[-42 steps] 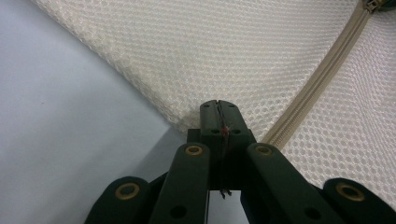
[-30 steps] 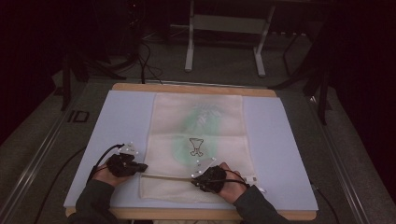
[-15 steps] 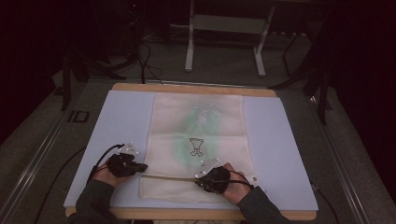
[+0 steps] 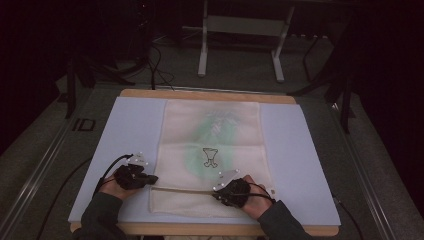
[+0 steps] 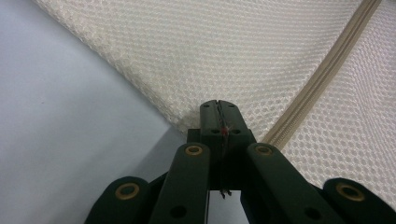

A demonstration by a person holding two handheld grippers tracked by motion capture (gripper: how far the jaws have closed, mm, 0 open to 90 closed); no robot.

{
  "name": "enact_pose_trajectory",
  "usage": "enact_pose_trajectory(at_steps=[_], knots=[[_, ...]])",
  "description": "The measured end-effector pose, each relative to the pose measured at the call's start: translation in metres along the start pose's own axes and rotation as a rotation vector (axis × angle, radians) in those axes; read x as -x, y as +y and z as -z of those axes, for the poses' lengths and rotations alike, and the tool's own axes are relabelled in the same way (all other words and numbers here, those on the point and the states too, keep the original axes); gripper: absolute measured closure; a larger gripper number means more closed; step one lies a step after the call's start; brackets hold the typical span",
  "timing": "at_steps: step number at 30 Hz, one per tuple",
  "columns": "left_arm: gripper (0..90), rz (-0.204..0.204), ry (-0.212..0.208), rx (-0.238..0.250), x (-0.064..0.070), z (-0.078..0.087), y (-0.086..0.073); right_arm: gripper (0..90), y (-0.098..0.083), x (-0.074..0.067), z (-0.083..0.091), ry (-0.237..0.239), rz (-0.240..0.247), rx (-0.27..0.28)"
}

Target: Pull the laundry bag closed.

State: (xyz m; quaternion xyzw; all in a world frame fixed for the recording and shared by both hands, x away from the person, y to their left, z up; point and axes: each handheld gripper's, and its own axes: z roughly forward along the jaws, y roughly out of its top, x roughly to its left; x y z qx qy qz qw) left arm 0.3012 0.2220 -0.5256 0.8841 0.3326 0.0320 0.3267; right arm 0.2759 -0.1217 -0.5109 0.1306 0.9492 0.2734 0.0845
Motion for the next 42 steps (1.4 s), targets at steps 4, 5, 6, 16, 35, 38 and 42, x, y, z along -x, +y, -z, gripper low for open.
enact_pose_trajectory(at_steps=[4, 5, 6, 16, 35, 38, 42], knots=[[90.0, -0.001, 0.001, -0.001, 0.000, 0.000, 0.000, 82.3, -0.001, 0.000, 0.000, 0.000, -0.006, -0.001], [90.0, -0.001, 0.002, -0.001, 0.000, 0.000, 0.000, 82.3, -0.001, 0.000, 0.000, -0.002, -0.002, -0.001], [90.0, -0.002, 0.002, -0.002, 0.000, 0.000, 0.000, 82.3, 0.000, 0.000, 0.001, -0.001, -0.001, -0.003], [90.0, -0.001, 0.002, -0.002, 0.000, 0.000, 0.000, 82.3, -0.004, 0.000, 0.004, -0.007, 0.007, -0.008], [90.0, -0.005, 0.003, -0.003, 0.000, 0.000, 0.000, 82.3, -0.016, 0.005, 0.014, -0.015, -0.006, -0.012], [90.0, -0.004, 0.003, -0.004, 0.000, 0.000, 0.000, 82.3, -0.017, 0.006, 0.015, -0.018, -0.007, -0.013], [90.0, -0.004, 0.005, -0.004, 0.000, 0.000, 0.000, 82.3, -0.019, 0.007, 0.016, -0.018, -0.011, -0.010]])
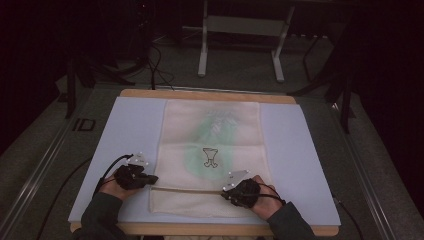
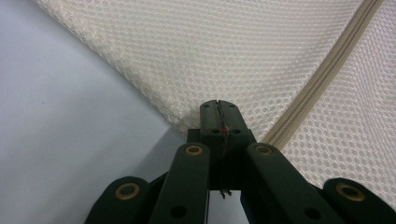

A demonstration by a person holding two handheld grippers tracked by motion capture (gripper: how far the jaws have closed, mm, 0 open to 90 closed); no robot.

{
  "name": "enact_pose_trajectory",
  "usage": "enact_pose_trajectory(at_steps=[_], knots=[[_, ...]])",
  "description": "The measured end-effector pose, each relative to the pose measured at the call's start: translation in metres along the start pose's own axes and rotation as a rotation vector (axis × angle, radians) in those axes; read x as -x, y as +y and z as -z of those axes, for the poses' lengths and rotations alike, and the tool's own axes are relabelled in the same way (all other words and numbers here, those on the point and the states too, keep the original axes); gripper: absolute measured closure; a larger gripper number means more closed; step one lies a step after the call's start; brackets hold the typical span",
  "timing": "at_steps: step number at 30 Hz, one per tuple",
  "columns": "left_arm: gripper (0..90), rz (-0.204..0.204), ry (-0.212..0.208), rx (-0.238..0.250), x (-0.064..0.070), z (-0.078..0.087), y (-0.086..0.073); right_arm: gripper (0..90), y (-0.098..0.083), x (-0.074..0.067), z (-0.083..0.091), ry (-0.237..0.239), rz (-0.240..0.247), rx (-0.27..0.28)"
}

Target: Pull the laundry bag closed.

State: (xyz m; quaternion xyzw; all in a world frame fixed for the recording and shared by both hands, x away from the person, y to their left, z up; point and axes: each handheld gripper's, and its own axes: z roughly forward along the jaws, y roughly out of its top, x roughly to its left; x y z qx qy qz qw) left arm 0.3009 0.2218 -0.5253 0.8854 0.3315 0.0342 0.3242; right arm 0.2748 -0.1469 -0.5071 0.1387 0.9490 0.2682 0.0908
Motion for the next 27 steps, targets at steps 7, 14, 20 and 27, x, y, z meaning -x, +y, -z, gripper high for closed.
enact_pose_trajectory(at_steps=[7, 14, 20, 27], knots=[[90.0, -0.001, 0.001, 0.000, 0.000, 0.000, 0.000, 82.3, -0.005, 0.002, 0.002, -0.003, -0.010, -0.002], [90.0, -0.001, 0.000, 0.000, 0.000, 0.000, 0.000, 82.3, -0.013, 0.005, 0.006, -0.009, -0.027, -0.003], [90.0, 0.000, 0.002, 0.002, 0.000, 0.000, 0.000, 82.3, -0.017, 0.005, 0.007, -0.008, -0.032, -0.004], [90.0, -0.001, 0.001, 0.000, 0.000, 0.000, 0.000, 82.3, -0.022, 0.007, 0.009, -0.015, -0.050, -0.002]])
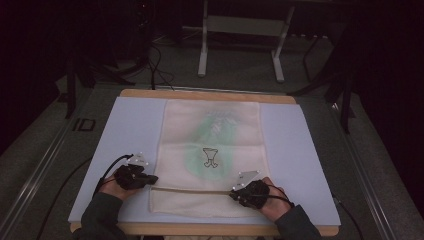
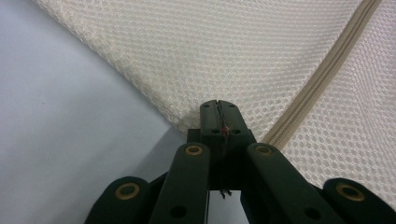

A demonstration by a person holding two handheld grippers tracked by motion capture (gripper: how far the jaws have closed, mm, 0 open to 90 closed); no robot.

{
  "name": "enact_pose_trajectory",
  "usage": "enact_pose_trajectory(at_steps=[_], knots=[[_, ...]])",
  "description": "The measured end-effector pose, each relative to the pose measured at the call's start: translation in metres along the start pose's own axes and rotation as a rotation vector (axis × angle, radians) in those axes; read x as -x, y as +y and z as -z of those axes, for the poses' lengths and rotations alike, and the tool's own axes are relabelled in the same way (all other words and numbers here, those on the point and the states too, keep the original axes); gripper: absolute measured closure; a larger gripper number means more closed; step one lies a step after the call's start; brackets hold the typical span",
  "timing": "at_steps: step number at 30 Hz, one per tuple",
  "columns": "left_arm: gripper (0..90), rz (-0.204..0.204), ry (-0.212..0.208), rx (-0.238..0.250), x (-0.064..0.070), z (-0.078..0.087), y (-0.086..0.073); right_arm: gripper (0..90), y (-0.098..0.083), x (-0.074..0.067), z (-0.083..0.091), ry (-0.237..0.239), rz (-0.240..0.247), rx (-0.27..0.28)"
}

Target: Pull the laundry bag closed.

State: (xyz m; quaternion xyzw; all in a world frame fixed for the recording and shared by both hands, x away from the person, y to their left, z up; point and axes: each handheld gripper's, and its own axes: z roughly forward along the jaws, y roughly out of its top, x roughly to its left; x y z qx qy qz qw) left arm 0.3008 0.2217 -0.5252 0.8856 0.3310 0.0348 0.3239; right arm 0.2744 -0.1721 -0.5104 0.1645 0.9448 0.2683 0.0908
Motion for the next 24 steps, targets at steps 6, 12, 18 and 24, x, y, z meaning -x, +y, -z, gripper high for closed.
enact_pose_trajectory(at_steps=[6, 12, 18, 24], knots=[[90.0, 0.000, 0.001, 0.003, 0.000, 0.000, 0.000, 82.3, -0.003, 0.001, 0.002, -0.002, -0.012, 0.000], [90.0, 0.001, 0.001, 0.003, 0.000, 0.000, 0.000, 82.3, -0.008, 0.004, 0.005, -0.009, -0.016, -0.004], [90.0, 0.001, 0.002, 0.003, 0.000, 0.000, 0.000, 82.3, -0.014, 0.006, 0.008, -0.012, -0.028, -0.002], [90.0, 0.001, 0.001, 0.002, 0.000, 0.000, 0.000, 82.3, -0.018, 0.008, 0.012, -0.016, -0.037, -0.004]])
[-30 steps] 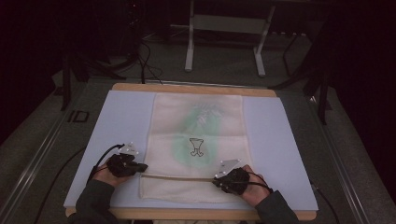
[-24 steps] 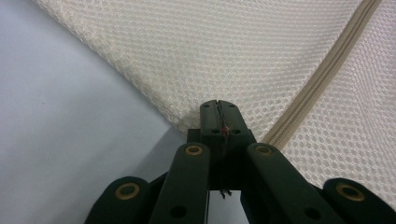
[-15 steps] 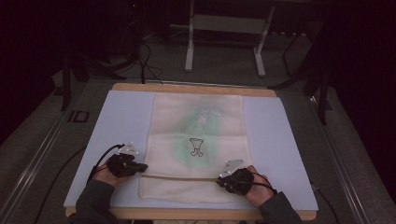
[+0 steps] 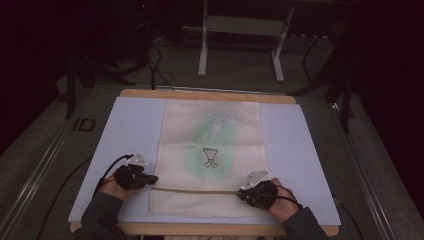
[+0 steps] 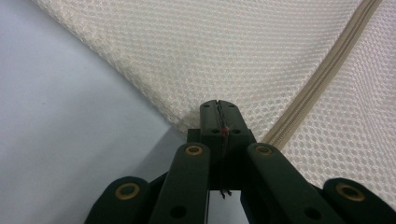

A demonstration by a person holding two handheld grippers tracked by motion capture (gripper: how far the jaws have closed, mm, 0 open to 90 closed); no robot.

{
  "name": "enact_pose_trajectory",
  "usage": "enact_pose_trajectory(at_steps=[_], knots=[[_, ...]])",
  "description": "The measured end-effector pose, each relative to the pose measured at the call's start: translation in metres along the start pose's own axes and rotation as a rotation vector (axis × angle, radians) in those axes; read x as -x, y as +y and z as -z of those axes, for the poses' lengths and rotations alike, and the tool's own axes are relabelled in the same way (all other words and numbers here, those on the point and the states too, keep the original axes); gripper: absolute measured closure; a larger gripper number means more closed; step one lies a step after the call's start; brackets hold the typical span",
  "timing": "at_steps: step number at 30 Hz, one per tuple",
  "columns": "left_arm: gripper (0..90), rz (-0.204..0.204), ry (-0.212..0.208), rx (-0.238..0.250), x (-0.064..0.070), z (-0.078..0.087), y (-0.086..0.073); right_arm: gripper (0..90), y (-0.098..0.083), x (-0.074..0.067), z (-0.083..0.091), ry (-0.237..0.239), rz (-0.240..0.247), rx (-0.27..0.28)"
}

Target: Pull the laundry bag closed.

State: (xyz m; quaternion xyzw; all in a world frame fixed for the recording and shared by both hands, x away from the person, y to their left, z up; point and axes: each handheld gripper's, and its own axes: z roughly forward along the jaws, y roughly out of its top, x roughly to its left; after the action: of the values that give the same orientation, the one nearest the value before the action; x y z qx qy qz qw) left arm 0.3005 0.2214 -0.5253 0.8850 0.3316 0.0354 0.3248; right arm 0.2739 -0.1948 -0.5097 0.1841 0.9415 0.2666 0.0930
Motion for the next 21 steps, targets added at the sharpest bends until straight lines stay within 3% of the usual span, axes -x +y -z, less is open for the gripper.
enact_pose_trajectory(at_steps=[8, 21], knots=[[90.0, -0.001, -0.001, -0.002, 0.000, 0.000, 0.000, 82.3, -0.005, 0.004, 0.005, -0.006, -0.008, -0.001], [90.0, -0.001, -0.003, -0.002, -0.001, 0.000, 0.000, 82.3, -0.027, 0.015, 0.020, -0.015, -0.062, 0.002]])
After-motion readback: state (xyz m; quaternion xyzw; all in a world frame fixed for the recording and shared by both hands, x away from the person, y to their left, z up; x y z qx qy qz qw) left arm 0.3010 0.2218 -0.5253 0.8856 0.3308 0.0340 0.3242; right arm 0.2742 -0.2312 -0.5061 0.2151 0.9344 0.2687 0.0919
